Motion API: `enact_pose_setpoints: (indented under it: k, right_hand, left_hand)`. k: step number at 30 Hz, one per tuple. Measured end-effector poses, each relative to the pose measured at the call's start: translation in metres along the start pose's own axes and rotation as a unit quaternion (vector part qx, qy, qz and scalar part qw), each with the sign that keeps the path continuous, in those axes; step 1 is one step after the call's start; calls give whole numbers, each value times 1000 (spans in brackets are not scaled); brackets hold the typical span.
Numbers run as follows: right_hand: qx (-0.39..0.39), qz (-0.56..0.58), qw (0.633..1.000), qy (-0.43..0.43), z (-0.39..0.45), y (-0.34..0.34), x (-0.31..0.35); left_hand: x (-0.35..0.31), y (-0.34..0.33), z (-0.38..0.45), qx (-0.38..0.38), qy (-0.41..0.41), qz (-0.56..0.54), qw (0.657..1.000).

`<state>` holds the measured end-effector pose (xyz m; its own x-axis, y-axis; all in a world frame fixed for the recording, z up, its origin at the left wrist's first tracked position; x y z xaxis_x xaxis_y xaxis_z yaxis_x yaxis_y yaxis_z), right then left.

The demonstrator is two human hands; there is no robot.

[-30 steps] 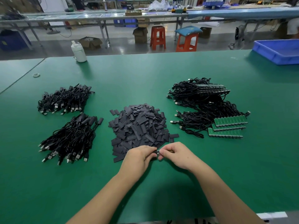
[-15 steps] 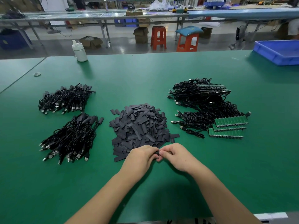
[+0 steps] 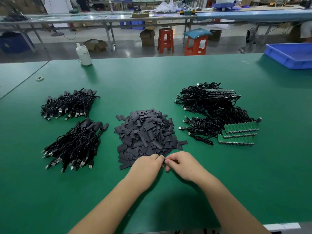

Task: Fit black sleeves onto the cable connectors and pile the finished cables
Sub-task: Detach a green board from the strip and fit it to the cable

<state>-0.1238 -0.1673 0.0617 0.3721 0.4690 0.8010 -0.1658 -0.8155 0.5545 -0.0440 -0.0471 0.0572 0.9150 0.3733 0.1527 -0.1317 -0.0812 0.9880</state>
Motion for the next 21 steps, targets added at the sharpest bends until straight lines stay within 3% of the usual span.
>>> enact_pose_setpoints:
  k: [5, 8, 10, 11, 13, 14, 17, 21]
  right_hand:
    - [5, 63, 998, -1, -3, 8, 2]
    - [7, 192, 981, -16, -4, 13, 5]
    - [-14, 326, 945, -24, -3, 17, 7]
    - [-26, 386, 922, -25, -3, 19, 9]
    - [-41, 470, 882, -9, -3, 25, 14]
    - [-46, 501, 864, 4, -3, 28, 18]
    - [-59, 576, 815, 30, -1, 33, 26]
    - [-72, 608, 790, 46, 5, 31, 29]
  left_hand:
    - [0, 4, 0, -38, -10, -15, 999]
    - [2, 9, -1, -139, 0, -142, 980]
    - [6, 15, -2, -189, 83, -318, 925]
    - [8, 15, -2, -177, 127, -425, 879]
    - [3, 11, 1, -98, 165, -604, 774]
    - [-1, 12, 2, -63, 155, -650, 741]
    - [-14, 19, -1, -36, 104, -684, 721]
    - [-16, 18, -1, -40, 149, -688, 709]
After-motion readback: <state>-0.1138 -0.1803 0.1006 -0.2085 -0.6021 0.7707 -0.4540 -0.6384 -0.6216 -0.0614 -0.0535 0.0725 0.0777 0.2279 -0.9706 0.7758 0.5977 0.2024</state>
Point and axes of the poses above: each hand's wrist, its own z-axis towards the middle knuckle, its own y-axis out of the back of the hand, x = y × z, the point moved 4 cm from there along z, towards the middle knuckle, and after that the axes turned 11 degrees about z, right-handed, at the moved point
